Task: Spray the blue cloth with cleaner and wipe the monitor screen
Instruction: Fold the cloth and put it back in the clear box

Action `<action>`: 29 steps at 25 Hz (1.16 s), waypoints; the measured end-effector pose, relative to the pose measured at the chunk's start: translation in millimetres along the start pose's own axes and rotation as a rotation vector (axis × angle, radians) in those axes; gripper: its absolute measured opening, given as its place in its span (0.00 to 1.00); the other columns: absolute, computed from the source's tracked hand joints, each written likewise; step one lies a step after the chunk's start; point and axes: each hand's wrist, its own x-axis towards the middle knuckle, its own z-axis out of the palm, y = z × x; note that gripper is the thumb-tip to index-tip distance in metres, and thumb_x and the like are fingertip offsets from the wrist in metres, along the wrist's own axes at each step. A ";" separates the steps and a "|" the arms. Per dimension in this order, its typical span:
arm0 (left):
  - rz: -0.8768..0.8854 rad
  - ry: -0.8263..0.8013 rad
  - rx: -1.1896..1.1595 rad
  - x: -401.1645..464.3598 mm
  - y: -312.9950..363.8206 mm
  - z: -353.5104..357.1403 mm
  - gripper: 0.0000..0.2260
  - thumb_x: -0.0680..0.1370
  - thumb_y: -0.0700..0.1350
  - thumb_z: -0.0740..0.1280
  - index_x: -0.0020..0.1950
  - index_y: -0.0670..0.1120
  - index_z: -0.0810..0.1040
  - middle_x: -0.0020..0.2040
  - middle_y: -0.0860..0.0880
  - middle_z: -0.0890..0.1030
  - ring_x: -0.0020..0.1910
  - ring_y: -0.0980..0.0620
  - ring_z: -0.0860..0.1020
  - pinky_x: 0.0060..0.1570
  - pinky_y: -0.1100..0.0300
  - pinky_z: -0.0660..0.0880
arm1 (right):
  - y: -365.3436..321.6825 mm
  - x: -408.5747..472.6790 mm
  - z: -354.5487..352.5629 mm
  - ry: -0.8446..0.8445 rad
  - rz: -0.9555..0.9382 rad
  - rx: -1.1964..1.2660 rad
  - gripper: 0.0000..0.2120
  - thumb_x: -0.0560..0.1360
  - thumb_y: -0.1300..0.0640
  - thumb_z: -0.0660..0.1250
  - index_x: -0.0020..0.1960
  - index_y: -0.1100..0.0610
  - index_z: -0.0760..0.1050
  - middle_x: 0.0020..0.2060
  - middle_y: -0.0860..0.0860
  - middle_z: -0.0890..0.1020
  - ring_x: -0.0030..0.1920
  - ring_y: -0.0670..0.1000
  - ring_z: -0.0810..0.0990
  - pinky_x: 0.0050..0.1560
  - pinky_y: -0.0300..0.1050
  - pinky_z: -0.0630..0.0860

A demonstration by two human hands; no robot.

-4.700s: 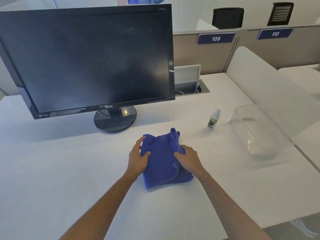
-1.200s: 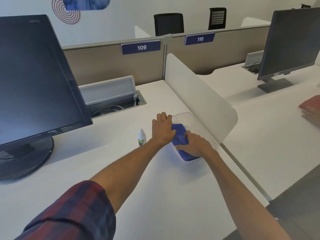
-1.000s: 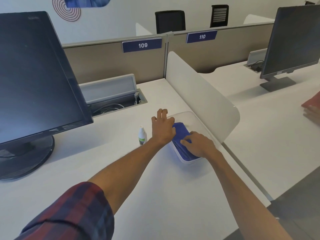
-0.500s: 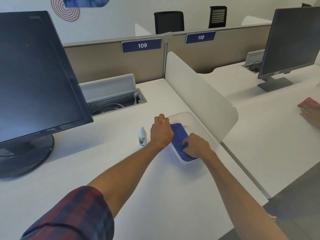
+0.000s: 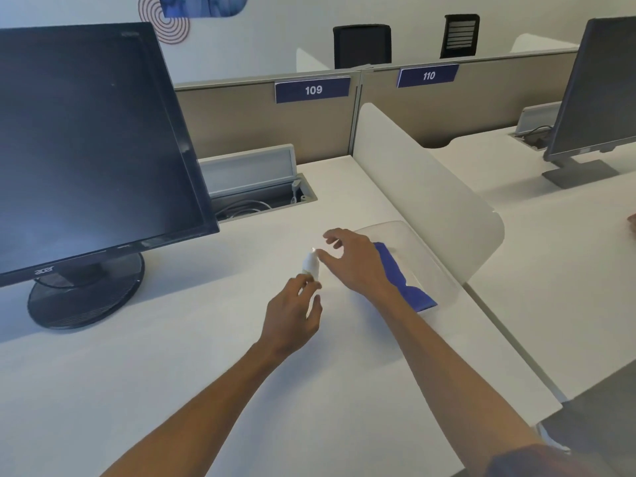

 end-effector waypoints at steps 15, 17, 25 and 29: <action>-0.347 -0.387 0.227 -47.9 -72.5 -8.8 0.41 0.73 0.69 0.38 0.79 0.45 0.51 0.80 0.49 0.51 0.79 0.50 0.47 0.76 0.47 0.44 | -26.6 11.9 83.9 -0.287 -0.060 -0.313 0.27 0.77 0.41 0.65 0.72 0.51 0.69 0.67 0.50 0.76 0.67 0.53 0.73 0.65 0.47 0.69; -0.357 -0.395 0.233 -47.5 -72.8 -9.5 0.41 0.73 0.70 0.38 0.79 0.46 0.50 0.80 0.50 0.50 0.79 0.51 0.46 0.76 0.47 0.43 | -33.2 16.2 95.1 -0.261 -0.069 -0.350 0.24 0.77 0.41 0.65 0.67 0.53 0.74 0.61 0.51 0.80 0.62 0.54 0.76 0.61 0.48 0.73; -0.343 -0.384 0.242 -53.1 -76.2 -8.3 0.37 0.76 0.69 0.42 0.80 0.49 0.45 0.80 0.52 0.46 0.79 0.53 0.43 0.76 0.47 0.40 | -40.8 21.4 120.6 -0.260 -0.060 -0.333 0.11 0.73 0.49 0.69 0.46 0.57 0.76 0.42 0.51 0.81 0.45 0.55 0.78 0.39 0.43 0.67; -0.341 -0.381 0.246 -53.1 -77.1 -7.8 0.38 0.76 0.69 0.42 0.80 0.48 0.46 0.80 0.52 0.45 0.78 0.54 0.42 0.76 0.47 0.40 | -32.4 16.5 106.1 -0.179 0.032 -0.060 0.17 0.69 0.45 0.74 0.50 0.56 0.79 0.45 0.49 0.82 0.45 0.52 0.80 0.45 0.46 0.75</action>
